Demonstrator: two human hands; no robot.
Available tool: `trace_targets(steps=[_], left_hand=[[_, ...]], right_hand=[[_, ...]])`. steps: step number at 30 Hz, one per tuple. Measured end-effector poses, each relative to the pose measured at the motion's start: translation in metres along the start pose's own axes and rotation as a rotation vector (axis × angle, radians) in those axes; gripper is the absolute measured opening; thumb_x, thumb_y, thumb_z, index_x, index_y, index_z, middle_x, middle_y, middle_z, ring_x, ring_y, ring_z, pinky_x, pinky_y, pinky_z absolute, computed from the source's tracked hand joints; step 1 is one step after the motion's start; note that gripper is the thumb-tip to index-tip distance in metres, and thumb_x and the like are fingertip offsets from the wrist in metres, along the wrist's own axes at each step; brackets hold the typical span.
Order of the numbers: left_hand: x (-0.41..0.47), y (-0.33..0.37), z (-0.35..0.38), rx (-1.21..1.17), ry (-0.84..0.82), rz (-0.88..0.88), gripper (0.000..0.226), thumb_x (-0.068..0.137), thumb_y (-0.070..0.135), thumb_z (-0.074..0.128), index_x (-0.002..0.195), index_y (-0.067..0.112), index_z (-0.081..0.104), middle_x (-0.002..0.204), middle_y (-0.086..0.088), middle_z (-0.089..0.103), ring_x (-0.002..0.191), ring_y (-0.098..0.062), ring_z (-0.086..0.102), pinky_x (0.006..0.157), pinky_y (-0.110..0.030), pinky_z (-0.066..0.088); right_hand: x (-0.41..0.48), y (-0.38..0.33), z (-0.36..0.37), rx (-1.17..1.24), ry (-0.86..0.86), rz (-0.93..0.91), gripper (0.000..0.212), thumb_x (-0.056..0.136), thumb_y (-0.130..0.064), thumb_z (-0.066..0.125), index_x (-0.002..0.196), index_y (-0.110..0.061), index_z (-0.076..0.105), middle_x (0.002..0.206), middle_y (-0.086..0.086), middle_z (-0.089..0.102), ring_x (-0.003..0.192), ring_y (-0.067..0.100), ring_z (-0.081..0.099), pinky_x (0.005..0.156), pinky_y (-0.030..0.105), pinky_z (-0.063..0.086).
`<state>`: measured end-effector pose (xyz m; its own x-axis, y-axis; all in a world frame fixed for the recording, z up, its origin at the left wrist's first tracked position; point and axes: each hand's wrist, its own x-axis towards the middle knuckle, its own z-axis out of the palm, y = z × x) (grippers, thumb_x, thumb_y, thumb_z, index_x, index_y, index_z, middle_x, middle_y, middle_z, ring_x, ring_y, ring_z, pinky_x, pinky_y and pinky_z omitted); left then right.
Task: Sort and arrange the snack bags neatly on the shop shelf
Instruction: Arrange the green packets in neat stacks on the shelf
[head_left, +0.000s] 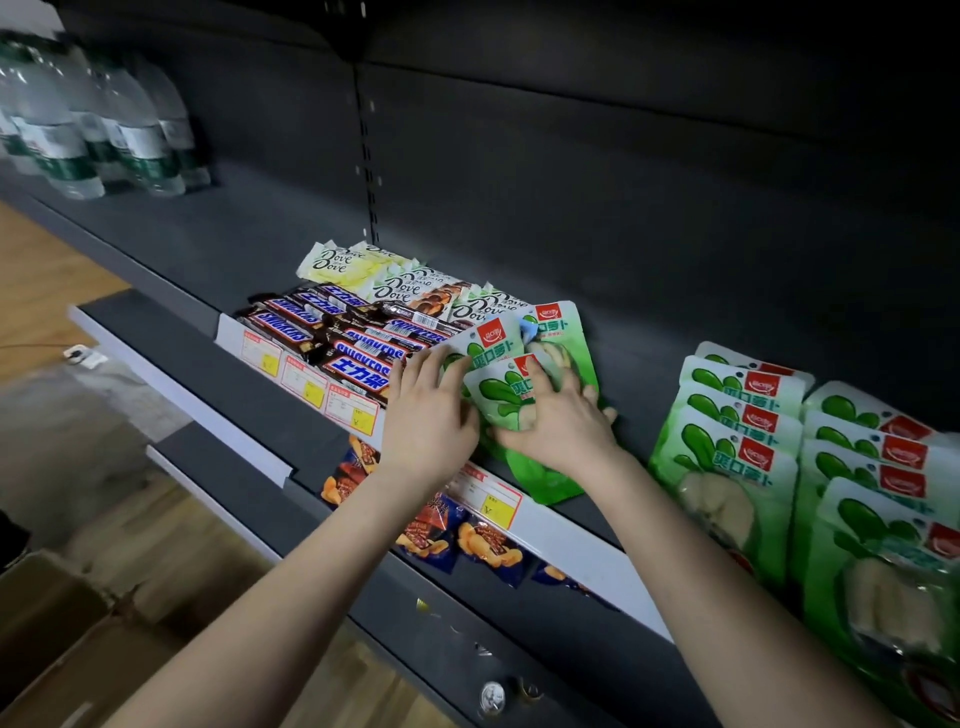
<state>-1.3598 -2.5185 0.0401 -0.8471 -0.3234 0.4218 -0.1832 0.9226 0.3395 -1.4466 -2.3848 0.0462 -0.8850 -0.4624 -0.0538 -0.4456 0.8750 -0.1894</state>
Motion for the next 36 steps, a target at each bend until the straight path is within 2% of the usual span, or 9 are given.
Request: trace_targets(steps=[4, 7, 10, 12, 14, 24, 29, 33, 36], left_hand=[[-0.001, 0.009, 0.005, 0.018, 0.015, 0.020, 0.044, 0.085, 0.028, 0.052, 0.128, 0.018, 0.056, 0.141, -0.007, 0.044, 0.138, -0.031, 0.024, 0.115, -0.046, 0.000], [0.000, 0.016, 0.011, 0.046, 0.006, 0.029, 0.043, 0.085, 0.034, 0.053, 0.125, 0.018, 0.057, 0.143, -0.010, 0.043, 0.140, -0.031, 0.022, 0.115, -0.045, -0.005], [0.001, 0.020, 0.017, 0.061, -0.045, 0.042, 0.044, 0.088, 0.037, 0.048, 0.129, 0.021, 0.053, 0.143, -0.004, 0.046, 0.138, -0.026, 0.026, 0.115, -0.046, -0.005], [0.002, 0.021, 0.019, 0.044, -0.059, 0.044, 0.046, 0.089, 0.036, 0.047, 0.132, 0.023, 0.051, 0.140, 0.000, 0.048, 0.136, -0.023, 0.031, 0.115, -0.045, -0.006], [0.004, 0.021, 0.019, 0.020, -0.063, 0.050, 0.046, 0.088, 0.035, 0.047, 0.132, 0.024, 0.051, 0.138, 0.001, 0.050, 0.133, -0.022, 0.034, 0.115, -0.045, -0.004], [0.026, 0.038, 0.026, 0.006, -0.117, 0.175, 0.045, 0.088, 0.038, 0.049, 0.131, 0.022, 0.051, 0.134, 0.000, 0.054, 0.123, -0.024, 0.048, 0.115, -0.040, 0.005], [0.043, 0.058, 0.040, 0.014, -0.240, 0.290, 0.046, 0.089, 0.040, 0.053, 0.132, 0.024, 0.049, 0.143, -0.001, 0.045, 0.129, -0.027, 0.044, 0.116, -0.041, 0.004], [0.054, 0.073, 0.050, 0.055, -0.359, 0.389, 0.048, 0.086, 0.041, 0.056, 0.133, 0.031, 0.047, 0.144, 0.004, 0.043, 0.133, -0.025, 0.037, 0.116, -0.044, 0.004], [0.061, 0.081, 0.057, 0.083, -0.411, 0.438, 0.045, 0.090, 0.038, 0.051, 0.135, 0.035, 0.045, 0.146, 0.004, 0.041, 0.134, -0.028, 0.032, 0.116, -0.047, 0.007]], right_hand=[[0.000, 0.010, -0.004, 0.179, 0.074, 0.026, 0.104, 0.062, -0.076, 0.060, 0.146, -0.042, 0.009, 0.144, 0.010, 0.029, 0.125, 0.038, 0.032, 0.095, 0.051, 0.035], [0.000, 0.016, -0.009, 0.288, 0.119, 0.024, 0.094, 0.064, -0.066, 0.068, 0.142, -0.041, 0.021, 0.128, 0.014, 0.042, 0.119, 0.038, 0.039, 0.096, 0.046, 0.038], [0.002, 0.021, -0.014, 0.367, 0.204, 0.030, 0.075, 0.074, -0.040, 0.075, 0.137, -0.033, 0.035, 0.119, 0.013, 0.050, 0.113, 0.034, 0.049, 0.092, 0.039, 0.043], [0.003, 0.026, -0.014, 0.350, 0.233, -0.009, 0.065, 0.081, -0.017, 0.069, 0.137, -0.029, 0.038, 0.117, 0.011, 0.058, 0.109, 0.032, 0.055, 0.086, 0.037, 0.047], [0.002, 0.031, -0.013, 0.345, 0.238, -0.025, 0.065, 0.084, -0.006, 0.062, 0.138, -0.031, 0.038, 0.114, 0.009, 0.062, 0.103, 0.029, 0.059, 0.084, 0.037, 0.050], [0.009, 0.058, -0.029, 0.229, 0.478, 0.090, 0.055, 0.088, -0.004, 0.054, 0.134, -0.030, 0.041, 0.117, 0.007, 0.057, 0.097, 0.030, 0.059, 0.078, 0.040, 0.050], [0.011, 0.083, -0.043, 0.223, 0.528, 0.163, 0.056, 0.088, 0.002, 0.052, 0.135, -0.026, 0.042, 0.115, 0.008, 0.056, 0.096, 0.026, 0.057, 0.078, 0.037, 0.052], [0.016, 0.099, -0.048, 0.296, 0.571, 0.217, 0.055, 0.087, 0.006, 0.050, 0.134, -0.023, 0.046, 0.114, 0.009, 0.056, 0.093, 0.018, 0.053, 0.078, 0.024, 0.042], [0.021, 0.108, -0.050, 0.331, 0.547, 0.250, 0.055, 0.089, 0.004, 0.050, 0.137, -0.021, 0.043, 0.114, 0.011, 0.058, 0.098, 0.021, 0.056, 0.079, 0.026, 0.043]])
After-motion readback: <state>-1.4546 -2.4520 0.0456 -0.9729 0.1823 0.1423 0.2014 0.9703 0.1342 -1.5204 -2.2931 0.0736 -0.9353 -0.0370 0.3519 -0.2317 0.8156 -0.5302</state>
